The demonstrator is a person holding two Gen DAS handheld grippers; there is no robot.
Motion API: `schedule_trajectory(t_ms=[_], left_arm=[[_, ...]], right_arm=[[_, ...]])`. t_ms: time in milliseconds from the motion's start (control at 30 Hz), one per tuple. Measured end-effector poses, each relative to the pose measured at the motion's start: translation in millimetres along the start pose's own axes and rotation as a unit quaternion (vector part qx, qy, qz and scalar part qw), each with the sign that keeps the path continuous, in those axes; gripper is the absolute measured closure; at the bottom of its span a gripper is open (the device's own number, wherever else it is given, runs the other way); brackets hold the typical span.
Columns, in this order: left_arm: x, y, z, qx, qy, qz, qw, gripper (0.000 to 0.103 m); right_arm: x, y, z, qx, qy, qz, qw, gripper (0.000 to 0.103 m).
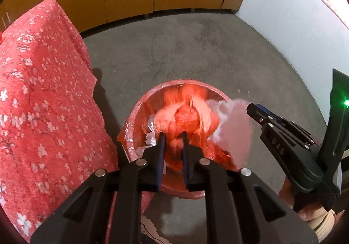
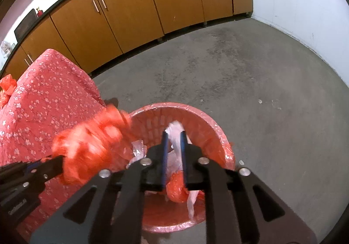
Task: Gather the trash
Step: 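Lower the tissue and red bag into the wastebasket and open both grippers, then move both open grippers back over the table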
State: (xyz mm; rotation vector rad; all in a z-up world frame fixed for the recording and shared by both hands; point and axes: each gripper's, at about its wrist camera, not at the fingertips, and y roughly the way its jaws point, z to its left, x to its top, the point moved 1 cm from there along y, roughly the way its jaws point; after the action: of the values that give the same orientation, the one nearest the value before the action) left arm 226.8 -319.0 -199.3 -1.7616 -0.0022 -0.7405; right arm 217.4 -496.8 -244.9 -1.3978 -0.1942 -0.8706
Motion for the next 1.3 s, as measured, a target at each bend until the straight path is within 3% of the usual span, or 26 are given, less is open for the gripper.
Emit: schedule_trajectory(t_ms=[367,500,667,733,833,967,1100,1200,1300], left_arm=[[0.8,-20.7,16.4,-0.008,-0.021,-0.023,0.9995,0.085],[2.1,-43.8,31.0,-0.005,-0.029,-0.050,0.9983,0.075],[1.6,-78.5,55.4,0.010,-0.039,-0.085,0.9956,0.074],[-0.4,-97.7,69.6,0.027,-0.044,-0.105,0.9931,0.067],[-3.7,-124.0,98.5,0.040,-0.068,-0.123,0.9893,0.066],[-8.2,-163.5,146.2,0.081,-0.093,-0.152,0.9807,0.060],[-14.6,-203.7,206.0,0.149,-0.114,-0.192,0.9633,0.055],[-18.9,-220.1,252.4,0.190,-0.142,-0.205,0.9494,0.055],[-25.9,-227.9,287.6,0.213,-0.166,-0.203,0.9412,0.050]], right_arm=[[0.2,-11.1,-2.7,-0.011,0.002,-0.009,1.000,0.078],[5.6,-18.7,1.5,-0.011,0.000,-0.016,1.000,0.076],[15.0,-31.9,22.1,-0.004,-0.017,-0.030,0.999,0.073],[20.9,-39.4,35.6,0.002,-0.026,-0.038,0.999,0.072],[32.2,-54.7,62.4,0.020,-0.043,-0.056,0.997,0.066],[46.4,-80.8,107.3,0.050,-0.073,-0.085,0.992,0.056],[53.6,-105.0,164.0,0.083,-0.111,-0.112,0.984,0.052],[56.0,-116.1,203.9,0.103,-0.129,-0.126,0.978,0.050],[55.0,-124.4,239.6,0.128,-0.134,-0.134,0.974,0.046]])
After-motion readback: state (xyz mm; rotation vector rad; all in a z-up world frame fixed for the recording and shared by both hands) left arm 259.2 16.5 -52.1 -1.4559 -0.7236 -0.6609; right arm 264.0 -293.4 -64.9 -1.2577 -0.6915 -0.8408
